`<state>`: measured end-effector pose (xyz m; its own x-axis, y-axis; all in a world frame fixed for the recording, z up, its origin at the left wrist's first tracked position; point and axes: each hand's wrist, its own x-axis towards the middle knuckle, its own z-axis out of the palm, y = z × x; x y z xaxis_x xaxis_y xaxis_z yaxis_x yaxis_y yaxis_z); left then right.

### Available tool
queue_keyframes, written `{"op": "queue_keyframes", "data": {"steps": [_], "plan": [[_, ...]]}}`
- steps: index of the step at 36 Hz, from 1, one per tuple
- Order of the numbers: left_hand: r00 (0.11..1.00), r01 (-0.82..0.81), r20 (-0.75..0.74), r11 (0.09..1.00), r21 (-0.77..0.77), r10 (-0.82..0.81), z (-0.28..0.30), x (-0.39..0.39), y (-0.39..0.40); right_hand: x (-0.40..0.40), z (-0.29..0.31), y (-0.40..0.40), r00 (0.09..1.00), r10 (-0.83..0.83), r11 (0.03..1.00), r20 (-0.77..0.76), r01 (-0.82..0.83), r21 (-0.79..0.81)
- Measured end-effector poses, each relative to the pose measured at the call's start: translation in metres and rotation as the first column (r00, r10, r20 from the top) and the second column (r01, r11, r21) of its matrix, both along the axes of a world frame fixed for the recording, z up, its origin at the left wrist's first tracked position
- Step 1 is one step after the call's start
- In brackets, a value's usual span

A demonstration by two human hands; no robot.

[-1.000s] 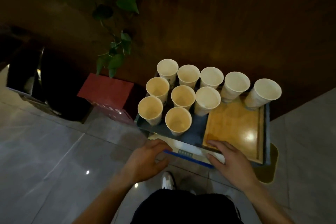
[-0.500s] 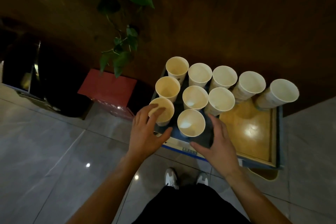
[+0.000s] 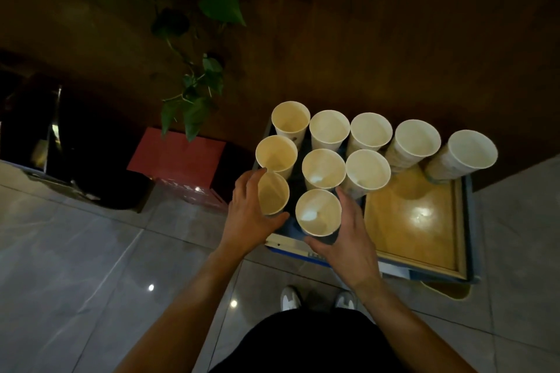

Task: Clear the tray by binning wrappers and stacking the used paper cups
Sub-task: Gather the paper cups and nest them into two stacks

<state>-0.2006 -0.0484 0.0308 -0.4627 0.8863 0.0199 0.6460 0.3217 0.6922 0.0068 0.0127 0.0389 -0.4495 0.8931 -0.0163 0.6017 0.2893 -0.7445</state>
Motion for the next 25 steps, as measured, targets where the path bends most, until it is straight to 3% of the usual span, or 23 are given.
{"op": "queue_keyframes", "data": {"steps": [17, 25], "plan": [[0.999, -0.018, -0.049, 0.999, 0.044, 0.020, -0.010, -0.003, 0.000, -0.006, -0.010, -0.004, 0.999, -0.042, 0.999, -0.031, 0.041, -0.011], [1.000, 0.006, 0.025, 0.999, 0.052, -0.007, 0.002, 0.003, -0.010, 0.002, -0.003, -0.008, 0.998, -0.062, 0.996, -0.016, 0.060, -0.066]]}}
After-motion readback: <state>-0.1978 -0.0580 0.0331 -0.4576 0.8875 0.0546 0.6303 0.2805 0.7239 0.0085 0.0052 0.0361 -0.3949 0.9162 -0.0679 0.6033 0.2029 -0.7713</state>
